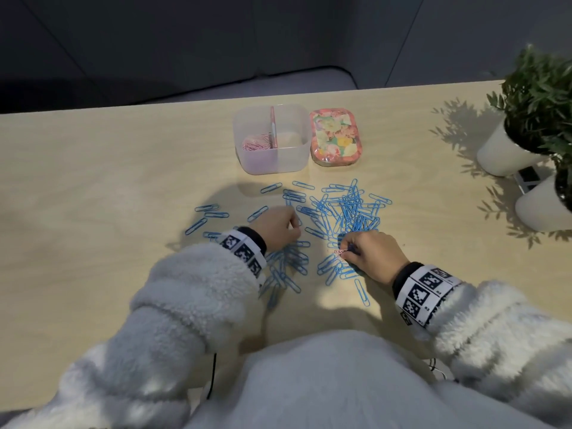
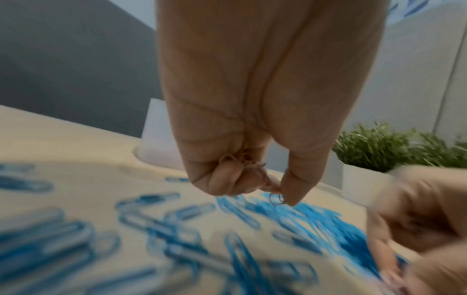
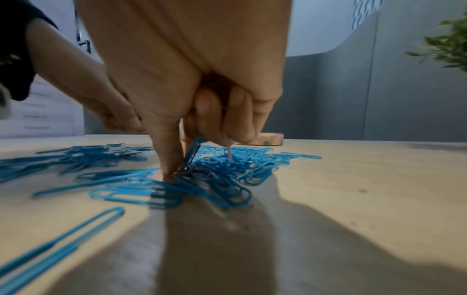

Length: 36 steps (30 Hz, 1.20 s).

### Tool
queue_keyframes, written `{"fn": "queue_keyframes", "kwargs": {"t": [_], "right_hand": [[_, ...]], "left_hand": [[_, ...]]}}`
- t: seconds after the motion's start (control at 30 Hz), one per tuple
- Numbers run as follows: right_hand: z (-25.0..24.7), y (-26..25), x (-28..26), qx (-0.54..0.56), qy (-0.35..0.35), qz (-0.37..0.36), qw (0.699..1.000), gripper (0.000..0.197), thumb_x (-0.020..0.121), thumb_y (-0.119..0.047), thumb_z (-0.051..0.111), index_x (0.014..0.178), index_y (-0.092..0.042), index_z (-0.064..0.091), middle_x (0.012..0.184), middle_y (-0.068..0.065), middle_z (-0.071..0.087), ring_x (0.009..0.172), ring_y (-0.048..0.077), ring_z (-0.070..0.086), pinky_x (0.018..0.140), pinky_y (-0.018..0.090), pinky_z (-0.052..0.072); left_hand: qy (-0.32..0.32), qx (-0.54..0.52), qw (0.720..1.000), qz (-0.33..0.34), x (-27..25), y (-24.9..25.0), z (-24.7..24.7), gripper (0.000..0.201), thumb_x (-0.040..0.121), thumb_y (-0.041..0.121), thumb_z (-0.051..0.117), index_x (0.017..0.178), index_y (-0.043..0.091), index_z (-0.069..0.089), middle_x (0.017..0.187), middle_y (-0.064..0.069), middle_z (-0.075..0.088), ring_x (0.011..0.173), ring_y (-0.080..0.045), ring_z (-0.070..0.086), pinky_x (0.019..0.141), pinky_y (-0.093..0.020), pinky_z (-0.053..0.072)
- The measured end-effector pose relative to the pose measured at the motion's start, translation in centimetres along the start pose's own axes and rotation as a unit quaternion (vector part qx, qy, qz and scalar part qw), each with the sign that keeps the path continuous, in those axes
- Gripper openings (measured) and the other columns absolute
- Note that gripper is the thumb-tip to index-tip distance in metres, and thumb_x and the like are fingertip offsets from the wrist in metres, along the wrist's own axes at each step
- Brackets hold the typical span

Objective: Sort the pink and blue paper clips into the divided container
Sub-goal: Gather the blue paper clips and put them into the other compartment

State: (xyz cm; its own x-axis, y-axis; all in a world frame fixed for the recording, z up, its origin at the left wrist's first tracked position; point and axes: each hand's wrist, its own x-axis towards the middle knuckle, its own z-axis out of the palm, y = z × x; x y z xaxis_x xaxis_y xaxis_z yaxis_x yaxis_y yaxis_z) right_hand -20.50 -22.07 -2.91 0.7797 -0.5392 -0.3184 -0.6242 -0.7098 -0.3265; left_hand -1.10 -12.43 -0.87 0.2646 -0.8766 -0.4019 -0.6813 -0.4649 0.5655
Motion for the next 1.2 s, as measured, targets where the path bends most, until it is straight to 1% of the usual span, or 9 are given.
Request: {"fn": "queue_keyframes", "kwargs": {"t": [0.2, 0.43, 0.53, 0.63, 0.8, 0.97, 1.03, 1.13, 1.2], "right_hand": [[-1.7, 0.4, 1.4, 0.178, -0.004, -0.005, 0.984, 0.031, 0.084, -0.018, 0.063, 0.056, -0.025, 0.051, 0.049, -0.009, 0.042, 0.046, 0.006, 0.038, 0.055, 0.024, 0.033], [-8.0, -2.3, 5.8, 0.354, 0.002, 0.005, 0.935, 0.028, 0.092, -0.009, 0.053, 0.064, -0.013, 0.052, 0.041, -0.010, 0.045, 0.033, 0.001, 0.035, 0.039, 0.011, 0.029], [-11.0, -4.3, 8.2, 0.388, -0.018, -0.030, 0.921, 0.030, 0.093, -0.010, 0.051, 0.063, -0.010, 0.053, 0.049, 0.002, 0.047, 0.038, 0.008, 0.037, 0.039, 0.017, 0.030], [-12.1, -6.1, 11.1, 0.415, -0.013, -0.039, 0.909, 0.027, 0.092, -0.009, 0.052, 0.065, -0.009, 0.055, 0.046, -0.002, 0.054, 0.041, 0.012, 0.039, 0.041, 0.021, 0.031], [-10.9, -10.2, 15.3, 0.484, 0.022, -0.006, 0.875, 0.027, 0.090, -0.001, 0.051, 0.065, -0.010, 0.052, 0.049, 0.001, 0.058, 0.037, 0.003, 0.050, 0.037, 0.016, 0.040], [-10.1, -13.7, 18.4, 0.530, 0.058, 0.024, 0.846, 0.027, 0.091, -0.001, 0.049, 0.064, -0.006, 0.050, 0.061, 0.011, 0.051, 0.044, 0.014, 0.048, 0.041, 0.020, 0.044], [-9.7, -14.5, 19.2, 0.522, 0.049, 0.027, 0.851, 0.029, 0.094, -0.016, 0.046, 0.070, -0.004, 0.055, 0.069, 0.011, 0.052, 0.054, 0.017, 0.048, 0.053, 0.025, 0.044], [-9.4, -14.7, 19.8, 0.472, 0.006, 0.040, 0.881, 0.050, 0.098, -0.033, 0.034, 0.107, 0.009, 0.058, 0.100, 0.021, 0.063, 0.086, 0.025, 0.064, 0.078, 0.029, 0.051], [-9.1, -14.5, 19.7, 0.452, 0.013, 0.032, 0.892, 0.048, 0.098, -0.027, 0.033, 0.110, 0.013, 0.056, 0.087, 0.019, 0.062, 0.066, 0.006, 0.064, 0.059, 0.009, 0.049]], "left_hand": [[0.141, -0.012, 0.990, -0.022, 2.2, -0.4, -8.0, 0.006, 0.088, 0.008, 0.048, 0.089, 0.010, 0.053, 0.092, -0.014, 0.056, 0.088, -0.027, 0.053, 0.074, -0.030, 0.039], [0.241, 0.016, 0.968, -0.061, 6.5, 0.4, -12.1, 0.022, 0.086, 0.006, 0.043, 0.102, 0.001, 0.059, 0.114, -0.019, 0.062, 0.107, -0.034, 0.056, 0.087, -0.036, 0.045], [0.248, 0.018, 0.963, -0.104, 7.8, 0.4, -12.2, 0.026, 0.086, 0.006, 0.043, 0.106, 0.000, 0.059, 0.116, -0.020, 0.062, 0.109, -0.036, 0.056, 0.090, -0.039, 0.046], [0.232, 0.020, 0.965, -0.124, 8.3, 0.2, -12.1, 0.027, 0.088, 0.011, 0.047, 0.110, 0.000, 0.059, 0.119, -0.021, 0.061, 0.111, -0.037, 0.056, 0.090, -0.039, 0.046], [0.255, -0.061, 0.955, -0.138, 8.2, -1.0, -12.4, 0.036, 0.092, 0.005, 0.038, 0.124, 0.006, 0.054, 0.130, -0.021, 0.055, 0.120, -0.038, 0.051, 0.101, -0.038, 0.041], [0.330, -0.228, 0.911, -0.090, 5.2, -3.7, -11.2, 0.036, 0.083, -0.001, 0.037, 0.107, 0.009, 0.062, 0.108, -0.015, 0.066, 0.099, -0.035, 0.063, 0.088, -0.048, 0.053], [0.344, -0.226, 0.908, -0.079, 3.3, -4.4, -10.0, 0.037, 0.083, -0.003, 0.040, 0.112, 0.010, 0.058, 0.112, -0.013, 0.062, 0.098, -0.034, 0.062, 0.086, -0.049, 0.054], [0.316, -0.158, 0.933, -0.067, 0.6, -4.8, -7.7, 0.035, 0.088, 0.001, 0.044, 0.121, 0.009, 0.052, 0.122, -0.011, 0.056, 0.098, -0.029, 0.059, 0.089, -0.037, 0.050], [0.290, -0.116, 0.948, -0.056, -0.7, -4.8, -5.9, 0.032, 0.089, 0.004, 0.045, 0.120, 0.009, 0.053, 0.120, -0.011, 0.055, 0.100, -0.027, 0.057, 0.090, -0.034, 0.045]]}}
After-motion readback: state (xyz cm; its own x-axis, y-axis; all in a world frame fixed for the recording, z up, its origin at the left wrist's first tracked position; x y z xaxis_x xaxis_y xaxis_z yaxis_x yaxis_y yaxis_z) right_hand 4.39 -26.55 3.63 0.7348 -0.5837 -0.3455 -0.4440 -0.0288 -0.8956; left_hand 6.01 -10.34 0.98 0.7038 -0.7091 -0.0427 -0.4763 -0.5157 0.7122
